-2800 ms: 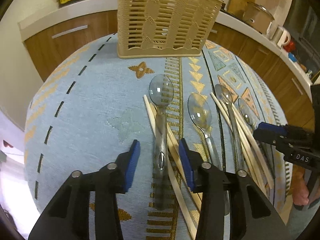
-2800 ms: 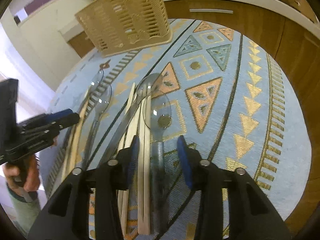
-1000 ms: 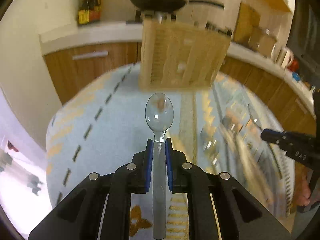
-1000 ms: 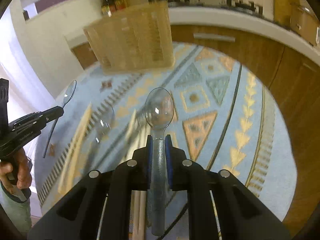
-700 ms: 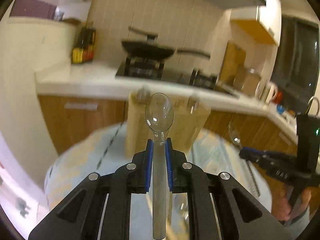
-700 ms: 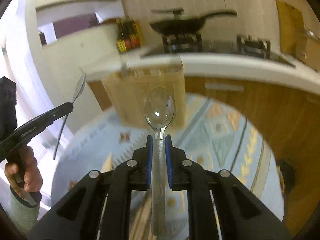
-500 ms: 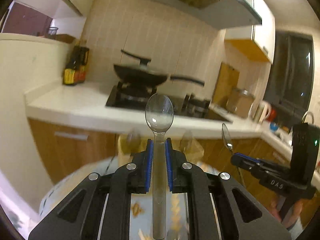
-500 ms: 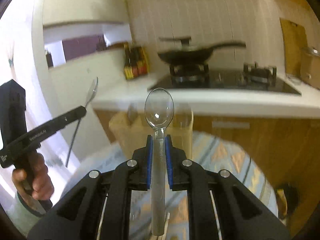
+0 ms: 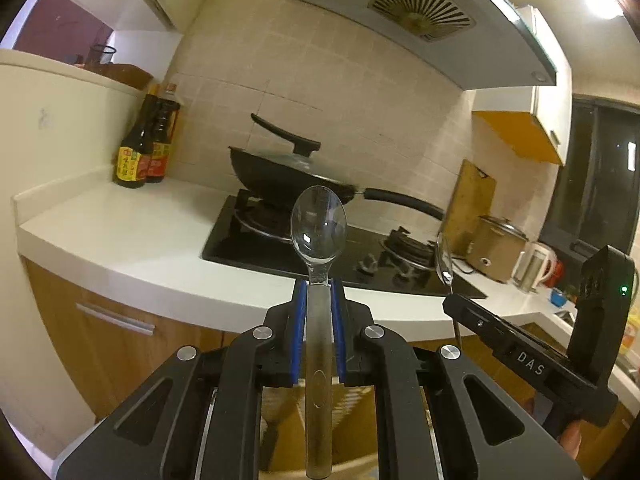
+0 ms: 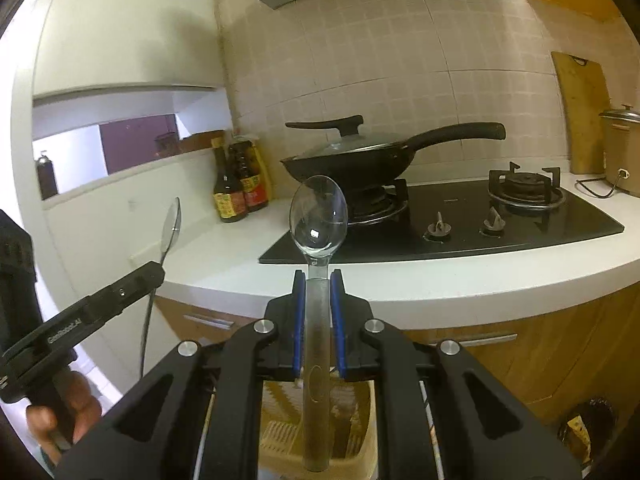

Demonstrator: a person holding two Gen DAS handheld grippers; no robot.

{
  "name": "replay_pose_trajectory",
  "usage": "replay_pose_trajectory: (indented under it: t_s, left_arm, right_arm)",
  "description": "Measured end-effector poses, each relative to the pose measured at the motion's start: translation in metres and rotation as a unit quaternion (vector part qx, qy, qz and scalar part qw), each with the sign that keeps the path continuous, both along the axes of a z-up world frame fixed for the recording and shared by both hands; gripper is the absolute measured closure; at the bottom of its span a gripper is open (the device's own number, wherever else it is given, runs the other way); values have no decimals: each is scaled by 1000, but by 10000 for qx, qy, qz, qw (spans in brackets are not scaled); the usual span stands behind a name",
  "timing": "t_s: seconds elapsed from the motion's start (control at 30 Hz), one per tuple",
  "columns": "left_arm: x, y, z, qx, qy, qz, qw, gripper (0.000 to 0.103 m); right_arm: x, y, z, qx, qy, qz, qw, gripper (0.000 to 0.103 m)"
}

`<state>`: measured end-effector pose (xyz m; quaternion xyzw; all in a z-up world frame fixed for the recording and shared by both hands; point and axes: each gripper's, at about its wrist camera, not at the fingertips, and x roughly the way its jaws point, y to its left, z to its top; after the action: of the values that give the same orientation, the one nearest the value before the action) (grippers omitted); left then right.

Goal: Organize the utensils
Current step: 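Carry the left tool's spoon into the beige basket while the right tool drops its spoon in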

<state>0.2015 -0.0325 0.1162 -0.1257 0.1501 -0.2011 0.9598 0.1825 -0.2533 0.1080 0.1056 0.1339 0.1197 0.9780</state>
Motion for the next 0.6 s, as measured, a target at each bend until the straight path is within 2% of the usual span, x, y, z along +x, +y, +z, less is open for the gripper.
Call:
replay_pose_trajectory:
  t_s: [0.33,0.47,0.6]
  left_arm:
    - [15,-2,-39,217,-122,551,9982,93]
    - [11,-4,-46,388,-189,597,9973,92]
    - [4,0,-54,369,-208,606,9973,90]
  right_arm:
    - [14,12,-30,-266,-350,-515,9977,93]
    - [12,22,-43,-464,-491,-579,9960,93]
    - [1,23,-48,-460,-568,-527,9959,93]
